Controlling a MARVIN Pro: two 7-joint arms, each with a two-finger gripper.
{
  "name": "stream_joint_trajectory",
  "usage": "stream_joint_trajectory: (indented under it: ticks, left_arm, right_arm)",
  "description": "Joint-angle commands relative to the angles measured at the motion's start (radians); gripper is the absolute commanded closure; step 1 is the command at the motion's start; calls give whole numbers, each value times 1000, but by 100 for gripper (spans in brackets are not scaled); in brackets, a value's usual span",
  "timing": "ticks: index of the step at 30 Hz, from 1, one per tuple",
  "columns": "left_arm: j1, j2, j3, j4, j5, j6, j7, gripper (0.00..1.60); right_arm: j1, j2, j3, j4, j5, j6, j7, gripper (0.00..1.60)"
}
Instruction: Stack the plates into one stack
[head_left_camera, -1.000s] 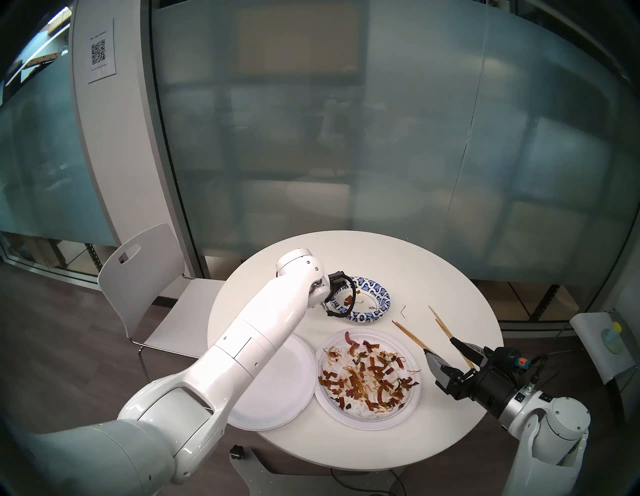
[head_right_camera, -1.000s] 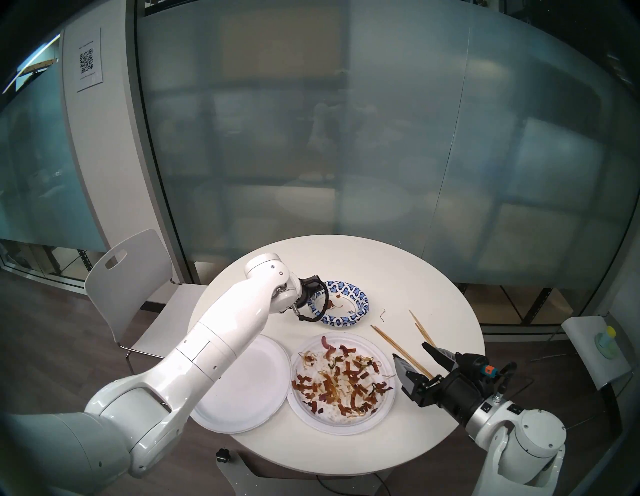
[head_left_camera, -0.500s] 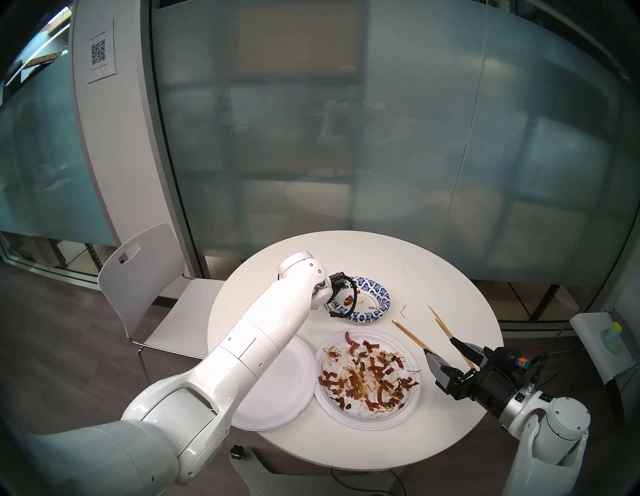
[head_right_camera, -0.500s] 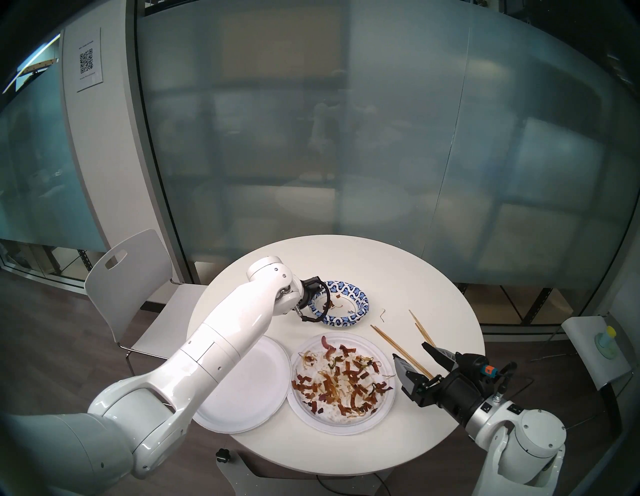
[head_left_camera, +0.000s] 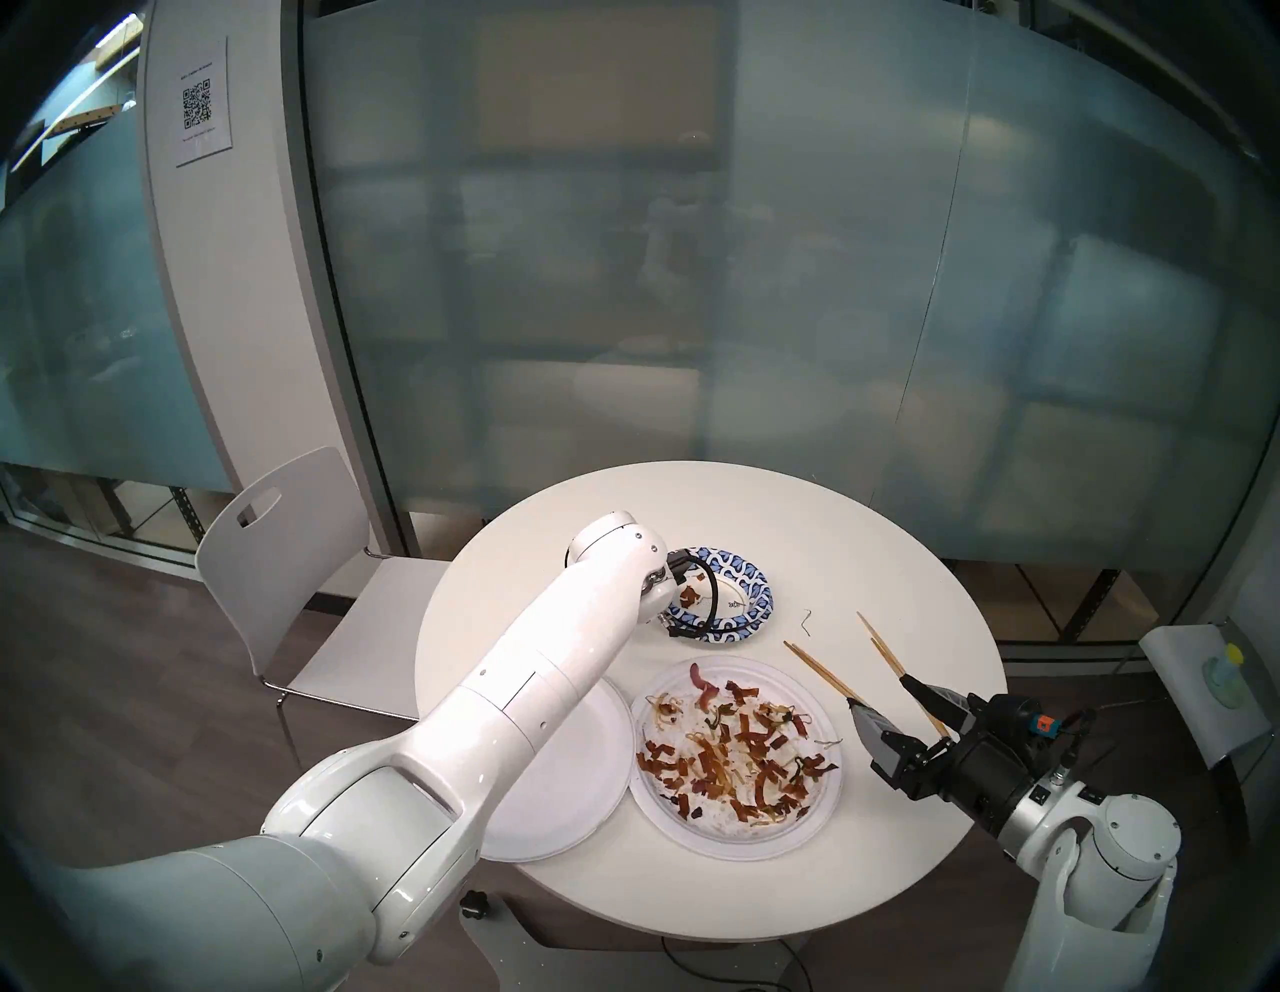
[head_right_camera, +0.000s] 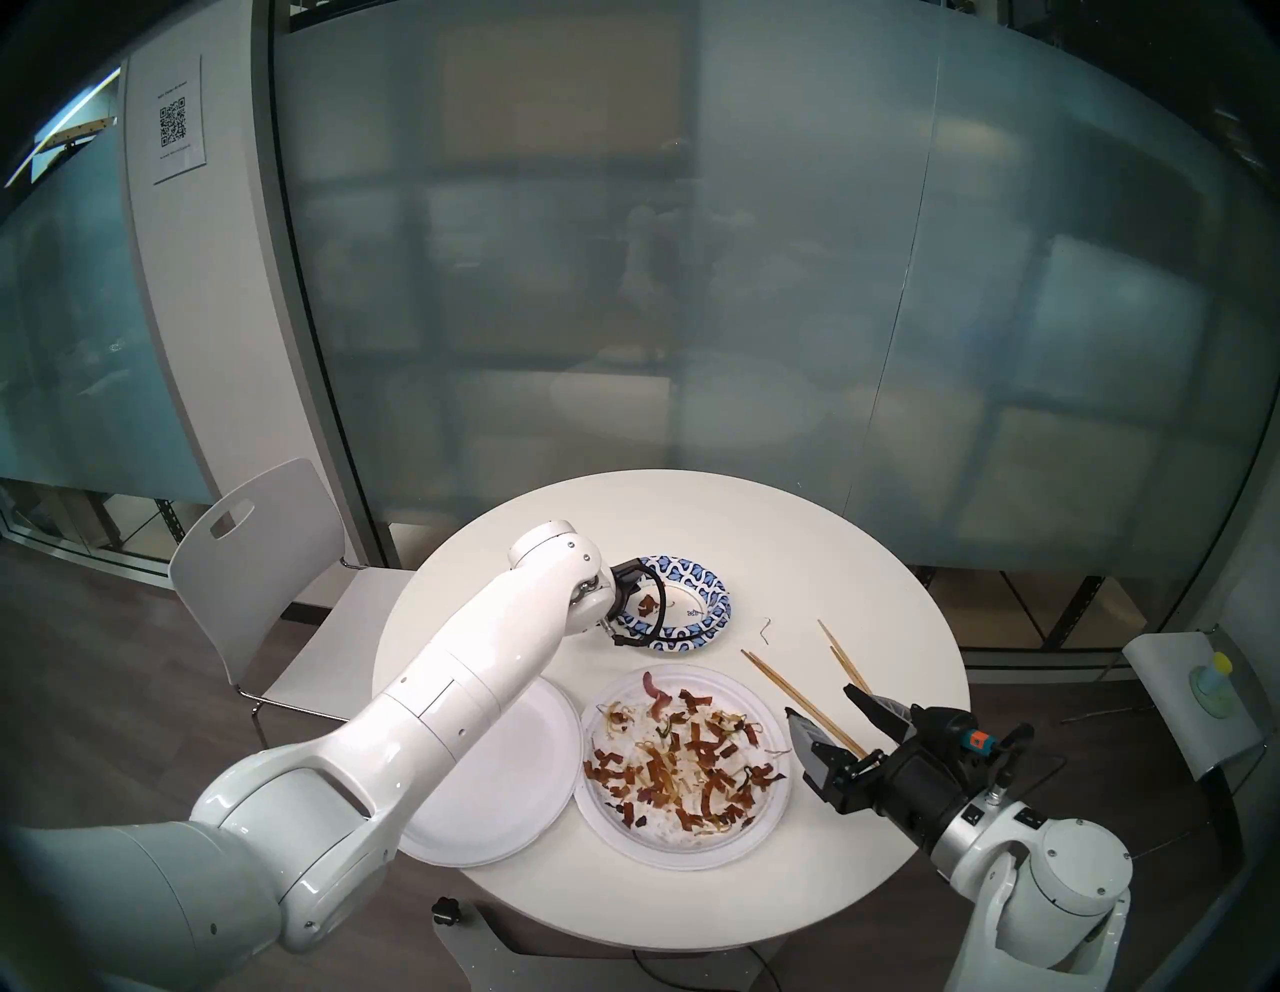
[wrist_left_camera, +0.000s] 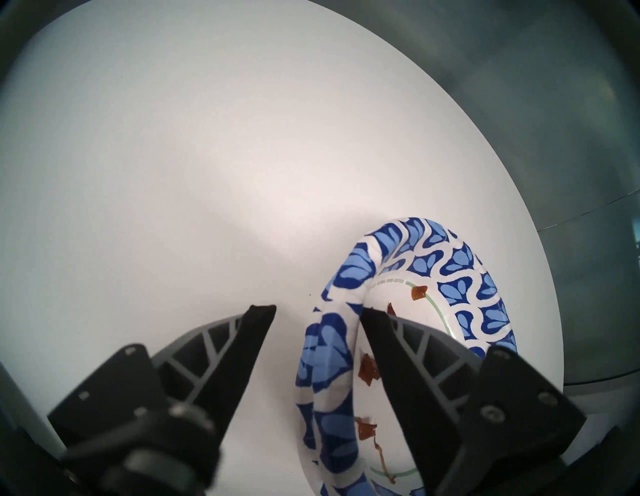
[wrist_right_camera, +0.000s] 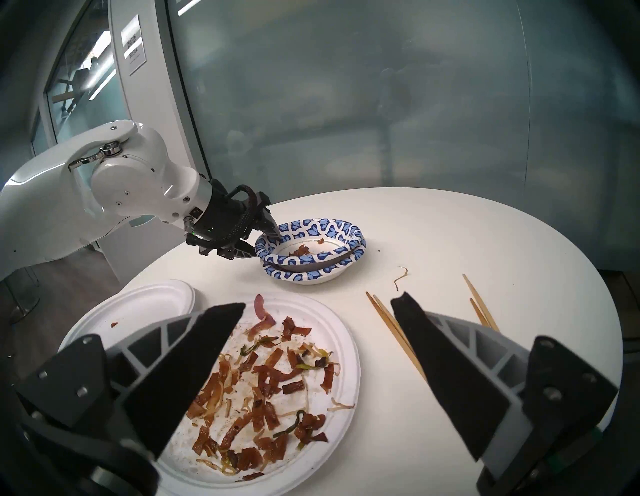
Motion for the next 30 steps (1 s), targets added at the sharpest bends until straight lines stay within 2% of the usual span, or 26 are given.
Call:
stream_joint_trajectory:
  ticks: [1, 5, 15, 24, 26, 28, 30]
  left_arm:
    - [-36, -32, 0, -9, 1, -7, -5, 45]
    - [-44, -40, 3, 1, -1, 5, -1, 56]
    - [-56, -55, 16, 27, 6, 21, 10, 50]
    - [-56, -57, 23, 50, 13, 30, 16, 51]
    - [-56, -58, 23, 52, 14, 31, 16, 59]
    - [-57, -59, 22, 55, 15, 32, 16, 80]
    - [-59, -60, 22, 58, 16, 32, 17, 83]
  right_arm:
    - [4, 2, -2, -17, 6, -1, -2, 0]
    - [4, 2, -2, -17, 6, -1, -2, 0]
    - [4, 2, -3, -18, 6, -1, -2, 0]
    - [4, 2, -3, -18, 6, 0, -2, 0]
    - [4, 2, -3, -18, 6, 0, -2, 0]
    - [4, 2, -3, -18, 6, 0, -2, 0]
    - [4, 2, -3, -18, 6, 0, -2, 0]
